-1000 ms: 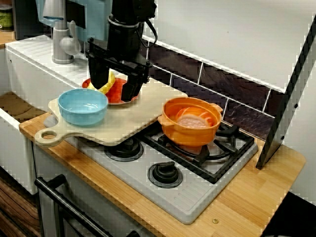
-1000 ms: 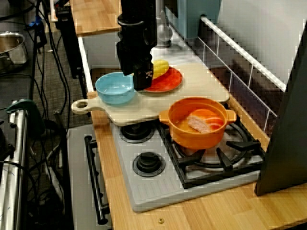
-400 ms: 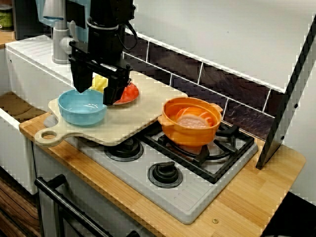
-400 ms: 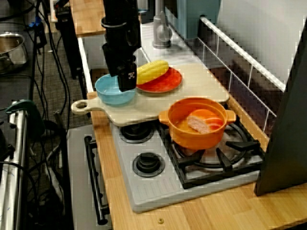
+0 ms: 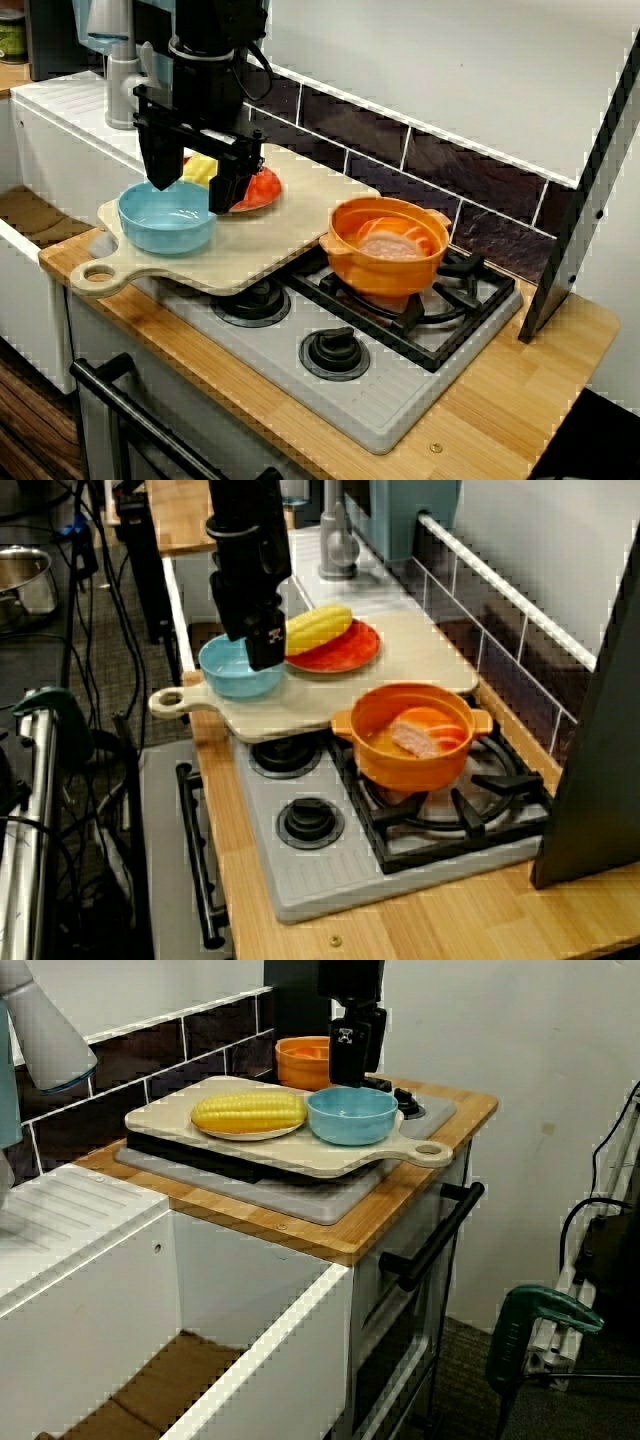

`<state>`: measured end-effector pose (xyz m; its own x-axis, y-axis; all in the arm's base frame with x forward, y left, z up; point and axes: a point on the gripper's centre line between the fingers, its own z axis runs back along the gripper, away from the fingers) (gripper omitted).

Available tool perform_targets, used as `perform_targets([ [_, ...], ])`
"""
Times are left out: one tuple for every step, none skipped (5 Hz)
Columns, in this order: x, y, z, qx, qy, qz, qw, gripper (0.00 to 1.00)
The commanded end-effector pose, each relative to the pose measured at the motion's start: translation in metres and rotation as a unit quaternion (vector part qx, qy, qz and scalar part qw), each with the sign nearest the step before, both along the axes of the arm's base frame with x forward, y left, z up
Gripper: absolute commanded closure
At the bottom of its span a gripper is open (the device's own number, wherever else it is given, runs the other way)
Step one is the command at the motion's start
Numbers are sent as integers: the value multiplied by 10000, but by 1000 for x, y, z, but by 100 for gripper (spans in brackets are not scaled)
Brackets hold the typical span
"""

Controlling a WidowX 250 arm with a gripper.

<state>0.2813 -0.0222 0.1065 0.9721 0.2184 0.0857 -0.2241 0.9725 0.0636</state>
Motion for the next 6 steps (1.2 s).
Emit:
perform_targets([
  [8,-3,2,-10,-230,134,9996,0],
  [8,-3,-1,22,-230,109,9997,0],
  [5,-4,-4,65,-245,109,9996,0],
  [5,-3,-8,92,-250,132,9996,0],
  [7,-2,-15,150,-223,161,9995,0],
  [9,-3,-20,191,-191,169,9995,0],
])
